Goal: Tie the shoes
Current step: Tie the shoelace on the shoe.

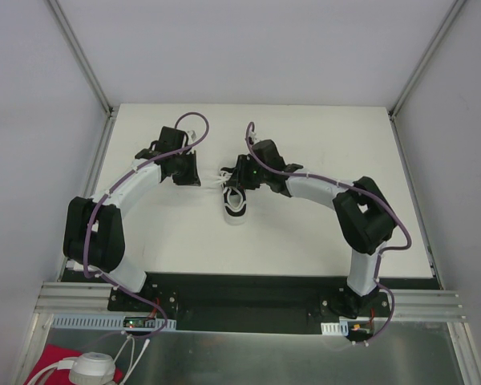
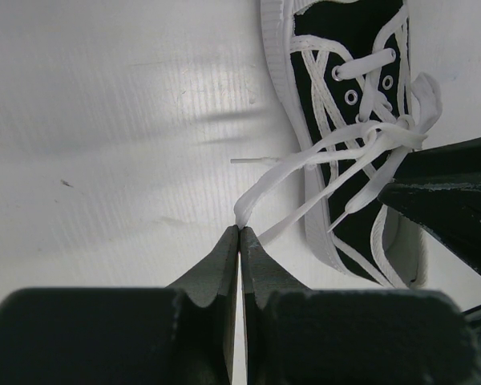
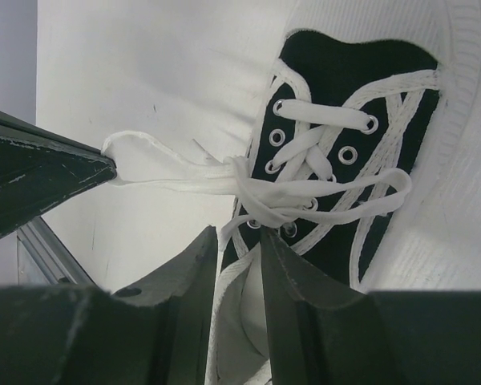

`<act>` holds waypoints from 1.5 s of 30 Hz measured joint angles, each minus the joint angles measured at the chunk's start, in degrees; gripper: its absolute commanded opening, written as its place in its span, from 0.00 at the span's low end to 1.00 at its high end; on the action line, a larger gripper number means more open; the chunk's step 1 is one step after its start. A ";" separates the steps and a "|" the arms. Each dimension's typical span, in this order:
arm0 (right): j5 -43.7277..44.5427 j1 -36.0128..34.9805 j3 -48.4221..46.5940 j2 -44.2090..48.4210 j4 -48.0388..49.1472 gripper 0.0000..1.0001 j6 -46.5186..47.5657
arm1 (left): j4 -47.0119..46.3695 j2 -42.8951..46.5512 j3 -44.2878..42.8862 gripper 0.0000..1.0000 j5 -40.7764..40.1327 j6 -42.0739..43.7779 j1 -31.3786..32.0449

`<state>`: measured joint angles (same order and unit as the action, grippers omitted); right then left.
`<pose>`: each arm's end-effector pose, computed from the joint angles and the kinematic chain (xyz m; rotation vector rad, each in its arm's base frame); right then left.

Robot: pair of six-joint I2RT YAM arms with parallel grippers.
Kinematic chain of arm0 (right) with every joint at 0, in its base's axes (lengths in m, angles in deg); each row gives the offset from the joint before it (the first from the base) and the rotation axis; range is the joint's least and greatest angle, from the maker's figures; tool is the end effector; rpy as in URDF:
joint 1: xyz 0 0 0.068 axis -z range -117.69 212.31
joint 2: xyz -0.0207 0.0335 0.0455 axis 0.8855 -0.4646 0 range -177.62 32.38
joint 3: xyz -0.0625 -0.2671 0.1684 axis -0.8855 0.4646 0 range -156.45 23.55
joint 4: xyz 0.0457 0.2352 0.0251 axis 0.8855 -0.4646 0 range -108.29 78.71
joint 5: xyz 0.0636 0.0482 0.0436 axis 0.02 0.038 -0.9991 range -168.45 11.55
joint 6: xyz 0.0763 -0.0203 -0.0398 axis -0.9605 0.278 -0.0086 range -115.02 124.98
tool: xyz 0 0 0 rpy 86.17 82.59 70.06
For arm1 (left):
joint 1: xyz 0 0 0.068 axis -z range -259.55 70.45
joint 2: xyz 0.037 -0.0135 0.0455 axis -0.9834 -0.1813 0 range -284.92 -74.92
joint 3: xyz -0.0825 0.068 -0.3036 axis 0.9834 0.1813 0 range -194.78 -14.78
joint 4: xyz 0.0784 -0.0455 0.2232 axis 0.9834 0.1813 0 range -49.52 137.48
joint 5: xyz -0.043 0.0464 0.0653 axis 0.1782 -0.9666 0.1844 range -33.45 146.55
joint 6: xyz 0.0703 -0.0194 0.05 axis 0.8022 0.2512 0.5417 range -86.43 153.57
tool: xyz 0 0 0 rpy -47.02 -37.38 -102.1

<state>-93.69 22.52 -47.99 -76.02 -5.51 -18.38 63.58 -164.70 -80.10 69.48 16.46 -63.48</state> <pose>0.3417 0.3116 0.2488 -0.4856 2.1833 0.9139 0.3298 -0.1132 0.2790 0.0854 2.4416 -0.5358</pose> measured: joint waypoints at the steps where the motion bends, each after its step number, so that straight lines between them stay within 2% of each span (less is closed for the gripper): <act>1: 0.09 -0.02 0.24 0.20 0.17 0.32 -0.02 | 0.00 0.00 0.00 0.00 0.00 0.00 0.00; 17: 1.29 -0.33 0.98 1.97 1.95 0.33 -0.22 | 0.00 0.00 0.02 0.00 0.00 0.00 0.00; 32: 0.87 -0.48 -0.31 -0.20 1.84 0.32 -1.29 | 0.02 0.00 0.35 0.00 0.00 0.00 0.00; 35: 0.87 -0.48 -0.55 -0.22 1.68 0.29 -1.42 | 0.00 0.00 0.35 0.00 0.00 0.00 0.00; 39: 0.90 -0.48 -0.55 -0.33 1.70 0.17 -1.49 | 0.00 0.02 0.35 0.00 0.00 0.00 0.00; 42: 0.90 -0.48 -0.57 -0.48 1.68 0.16 -1.66 | 0.02 0.02 0.35 0.00 0.00 0.00 0.00; 45: 0.90 -0.50 -0.61 -0.74 1.68 0.20 -1.70 | 0.02 0.11 0.35 0.00 0.00 0.02 0.00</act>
<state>-92.80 22.02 -48.61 -76.76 -3.82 -20.08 63.60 -164.59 -79.75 69.48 16.49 -63.48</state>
